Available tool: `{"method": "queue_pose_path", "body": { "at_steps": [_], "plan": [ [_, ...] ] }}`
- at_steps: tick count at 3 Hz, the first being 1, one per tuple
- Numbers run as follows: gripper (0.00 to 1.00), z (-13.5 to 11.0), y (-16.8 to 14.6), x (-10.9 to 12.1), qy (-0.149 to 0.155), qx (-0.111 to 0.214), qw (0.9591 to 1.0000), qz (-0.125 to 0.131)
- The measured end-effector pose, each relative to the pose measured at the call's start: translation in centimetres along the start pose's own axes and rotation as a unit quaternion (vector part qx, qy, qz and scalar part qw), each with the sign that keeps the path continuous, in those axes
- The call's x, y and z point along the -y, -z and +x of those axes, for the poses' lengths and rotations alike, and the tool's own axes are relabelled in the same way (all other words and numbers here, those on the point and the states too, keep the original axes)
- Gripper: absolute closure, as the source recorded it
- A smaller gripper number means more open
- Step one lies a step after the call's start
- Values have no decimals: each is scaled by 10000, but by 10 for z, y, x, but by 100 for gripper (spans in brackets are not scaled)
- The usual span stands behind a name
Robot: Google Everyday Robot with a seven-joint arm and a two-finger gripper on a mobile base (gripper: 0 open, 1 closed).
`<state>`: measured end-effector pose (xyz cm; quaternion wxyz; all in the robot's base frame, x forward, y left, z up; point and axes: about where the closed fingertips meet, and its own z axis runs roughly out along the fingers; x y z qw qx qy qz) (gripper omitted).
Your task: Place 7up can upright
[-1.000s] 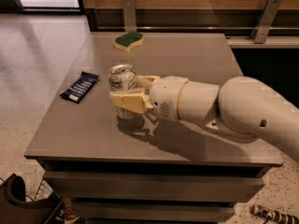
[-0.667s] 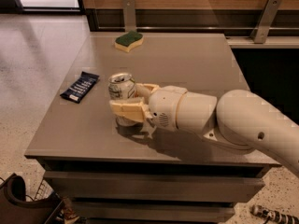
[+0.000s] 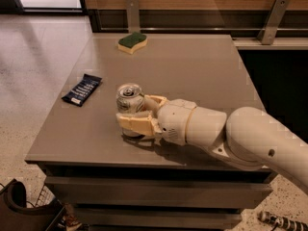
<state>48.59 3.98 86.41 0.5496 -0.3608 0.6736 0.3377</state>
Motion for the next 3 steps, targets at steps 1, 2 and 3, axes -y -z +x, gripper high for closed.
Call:
{"method": "queue_pose_path", "body": {
  "at_steps": [1,2,3],
  "plan": [
    [66,0,0,-1,3,-1,10000,-7],
    [43,-1,-1,-2,10,-4,10000,-19],
    [20,-1,-3,-3,18,-6,10000,-33]
  ]
}}
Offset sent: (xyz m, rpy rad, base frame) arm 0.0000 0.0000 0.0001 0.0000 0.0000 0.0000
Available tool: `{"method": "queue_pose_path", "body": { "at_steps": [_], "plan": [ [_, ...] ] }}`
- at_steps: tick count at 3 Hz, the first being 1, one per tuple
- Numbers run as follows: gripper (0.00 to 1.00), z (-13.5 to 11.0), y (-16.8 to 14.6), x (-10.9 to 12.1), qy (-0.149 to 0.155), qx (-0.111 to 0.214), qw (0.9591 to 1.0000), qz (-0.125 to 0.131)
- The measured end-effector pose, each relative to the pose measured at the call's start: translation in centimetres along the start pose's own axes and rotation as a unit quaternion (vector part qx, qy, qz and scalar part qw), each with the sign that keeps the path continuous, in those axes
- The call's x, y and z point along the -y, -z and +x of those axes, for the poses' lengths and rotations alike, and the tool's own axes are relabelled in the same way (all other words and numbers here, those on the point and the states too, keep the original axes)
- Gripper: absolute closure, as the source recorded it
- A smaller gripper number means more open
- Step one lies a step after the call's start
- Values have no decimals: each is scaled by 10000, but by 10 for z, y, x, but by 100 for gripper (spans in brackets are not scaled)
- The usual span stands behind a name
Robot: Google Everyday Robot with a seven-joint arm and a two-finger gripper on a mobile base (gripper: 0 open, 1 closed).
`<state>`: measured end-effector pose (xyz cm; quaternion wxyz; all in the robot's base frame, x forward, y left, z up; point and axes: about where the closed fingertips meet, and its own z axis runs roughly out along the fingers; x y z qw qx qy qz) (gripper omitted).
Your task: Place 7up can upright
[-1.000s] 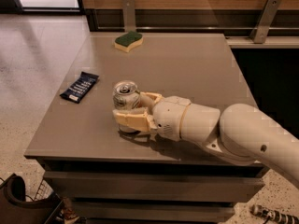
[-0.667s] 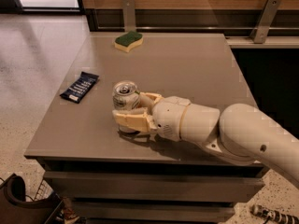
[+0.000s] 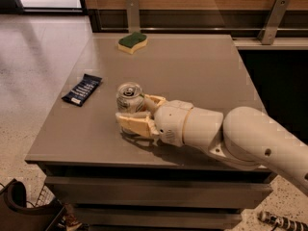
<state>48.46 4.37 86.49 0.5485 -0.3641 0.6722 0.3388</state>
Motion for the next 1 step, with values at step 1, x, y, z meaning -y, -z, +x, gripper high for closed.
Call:
{"method": "queue_pose_path", "body": {
  "at_steps": [1],
  "plan": [
    [0,0,-1,-1,8,-3,10000,-15]
  ]
}}
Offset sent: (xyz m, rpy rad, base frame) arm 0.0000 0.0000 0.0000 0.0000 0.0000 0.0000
